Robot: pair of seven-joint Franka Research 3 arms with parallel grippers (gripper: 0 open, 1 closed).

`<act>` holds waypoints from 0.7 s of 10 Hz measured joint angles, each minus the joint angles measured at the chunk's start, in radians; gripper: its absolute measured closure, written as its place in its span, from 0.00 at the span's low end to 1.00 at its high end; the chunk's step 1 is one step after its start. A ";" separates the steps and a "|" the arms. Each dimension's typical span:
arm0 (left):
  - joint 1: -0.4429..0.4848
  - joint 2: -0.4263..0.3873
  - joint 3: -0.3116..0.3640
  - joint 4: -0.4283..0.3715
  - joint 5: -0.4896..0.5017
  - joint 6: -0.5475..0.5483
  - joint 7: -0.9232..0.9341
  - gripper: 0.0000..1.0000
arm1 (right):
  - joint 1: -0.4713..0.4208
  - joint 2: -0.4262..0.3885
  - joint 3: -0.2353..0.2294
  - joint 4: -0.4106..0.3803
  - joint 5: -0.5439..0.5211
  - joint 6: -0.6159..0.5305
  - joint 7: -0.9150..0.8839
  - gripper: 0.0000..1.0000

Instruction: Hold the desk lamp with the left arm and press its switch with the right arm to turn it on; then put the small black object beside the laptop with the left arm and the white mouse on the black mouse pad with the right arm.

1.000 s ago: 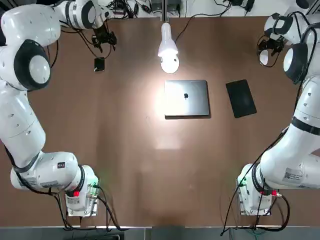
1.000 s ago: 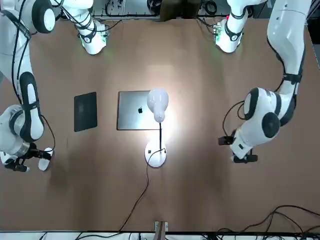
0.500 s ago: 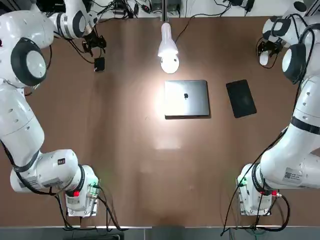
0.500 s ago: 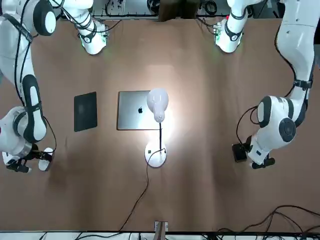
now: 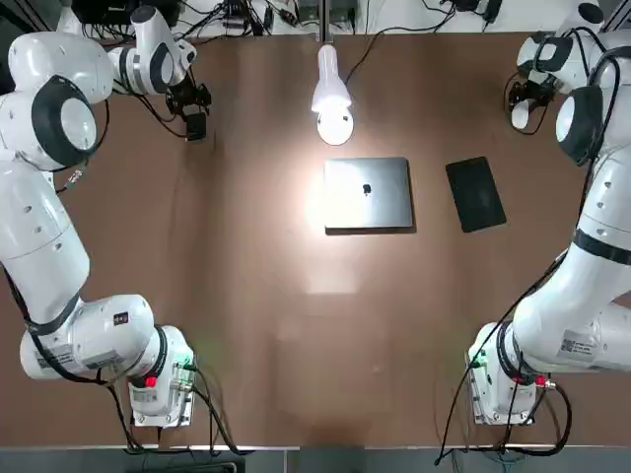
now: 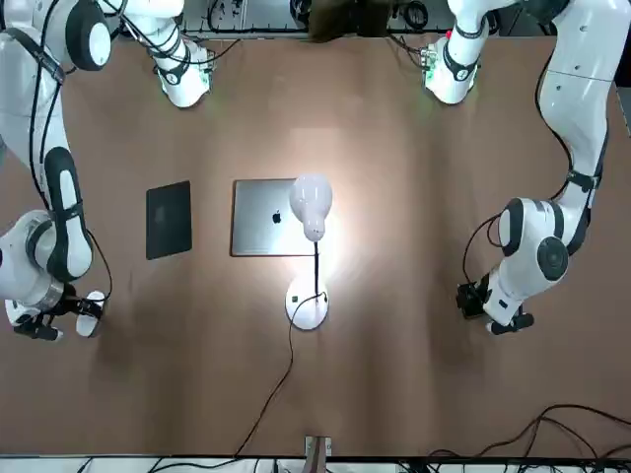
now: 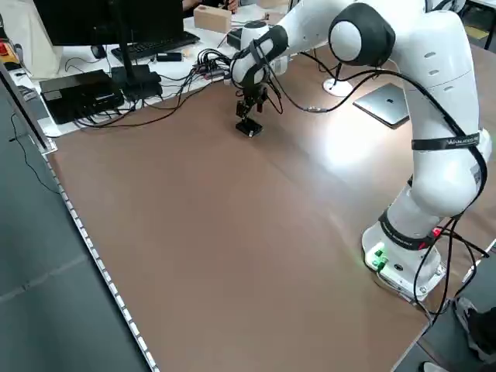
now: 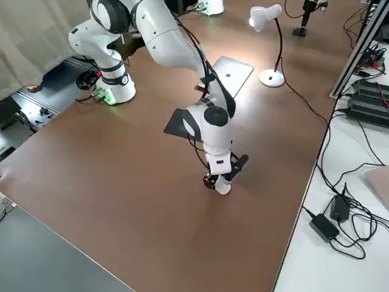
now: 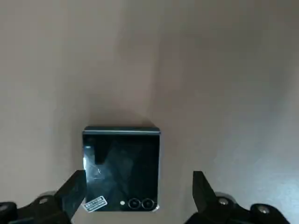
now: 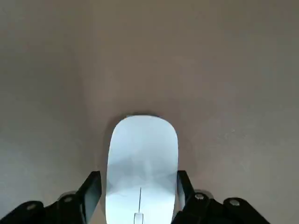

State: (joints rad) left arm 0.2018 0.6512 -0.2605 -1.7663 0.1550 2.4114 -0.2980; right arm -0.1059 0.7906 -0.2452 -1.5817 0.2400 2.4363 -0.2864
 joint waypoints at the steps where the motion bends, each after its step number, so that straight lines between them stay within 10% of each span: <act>1: -0.010 0.002 0.015 0.000 0.003 0.001 0.000 0.00 | 0.006 0.000 0.000 0.001 0.000 0.000 0.000 0.26; 7: -0.023 0.038 0.046 -0.003 0.025 0.003 0.000 0.00 | 0.007 0.000 -0.002 0.000 0.000 0.000 0.000 0.26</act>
State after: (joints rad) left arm 0.1791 0.6890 -0.2141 -1.7697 0.1803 2.4140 -0.2980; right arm -0.0989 0.7906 -0.2474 -1.5815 0.2400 2.4367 -0.2865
